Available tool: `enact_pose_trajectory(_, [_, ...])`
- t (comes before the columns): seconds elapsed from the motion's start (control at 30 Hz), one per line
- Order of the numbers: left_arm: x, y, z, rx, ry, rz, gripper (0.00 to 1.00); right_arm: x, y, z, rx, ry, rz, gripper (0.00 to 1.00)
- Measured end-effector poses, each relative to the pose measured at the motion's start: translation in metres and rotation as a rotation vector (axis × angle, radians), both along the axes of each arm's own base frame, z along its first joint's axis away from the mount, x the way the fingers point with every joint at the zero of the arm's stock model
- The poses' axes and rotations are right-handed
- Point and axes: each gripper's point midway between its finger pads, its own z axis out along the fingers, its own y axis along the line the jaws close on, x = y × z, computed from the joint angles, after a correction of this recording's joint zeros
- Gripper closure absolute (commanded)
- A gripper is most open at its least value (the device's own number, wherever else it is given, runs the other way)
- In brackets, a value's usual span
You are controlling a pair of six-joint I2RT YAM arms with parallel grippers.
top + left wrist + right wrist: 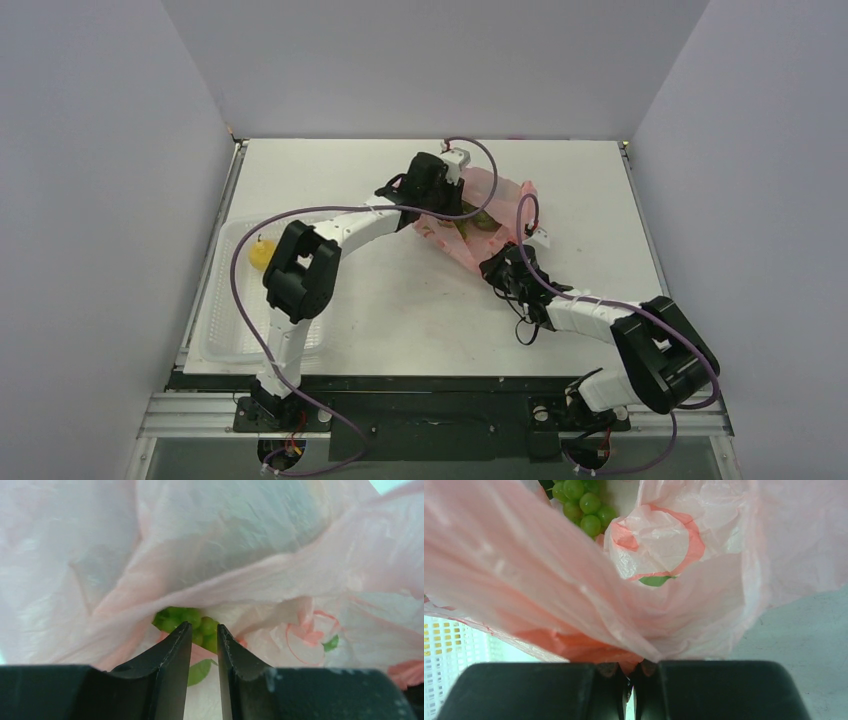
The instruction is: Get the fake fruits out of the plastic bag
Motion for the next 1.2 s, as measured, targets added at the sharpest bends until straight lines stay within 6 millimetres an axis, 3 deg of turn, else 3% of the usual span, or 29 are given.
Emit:
enact_pose_trajectory(0.23, [0.020, 0.009, 0.006, -0.044, 0.055, 0.224, 0.74, 0.000, 0.000, 0.001, -0.001, -0.003, 0.002, 1.00])
enact_pose_trajectory(0.43, [0.025, 0.004, -0.009, -0.275, 0.198, 0.441, 0.70, 0.000, 0.000, 0.001, -0.001, -0.003, 0.002, 1.00])
enact_pose_trajectory(0.6, [0.041, -0.009, -0.010, -0.502, 0.300, 0.563, 0.66, -0.001, -0.001, 0.004, -0.004, -0.007, 0.004, 1.00])
enact_pose_trajectory(0.8, [0.053, -0.001, -0.011, -0.628, 0.337, 0.692, 0.66, 0.002, -0.003, 0.015, 0.005, -0.039, 0.001, 1.00])
enact_pose_trajectory(1.2, [0.043, 0.005, -0.034, -0.598, 0.343, 0.858, 0.66, 0.006, -0.010, 0.015, 0.004, -0.039, -0.018, 1.00])
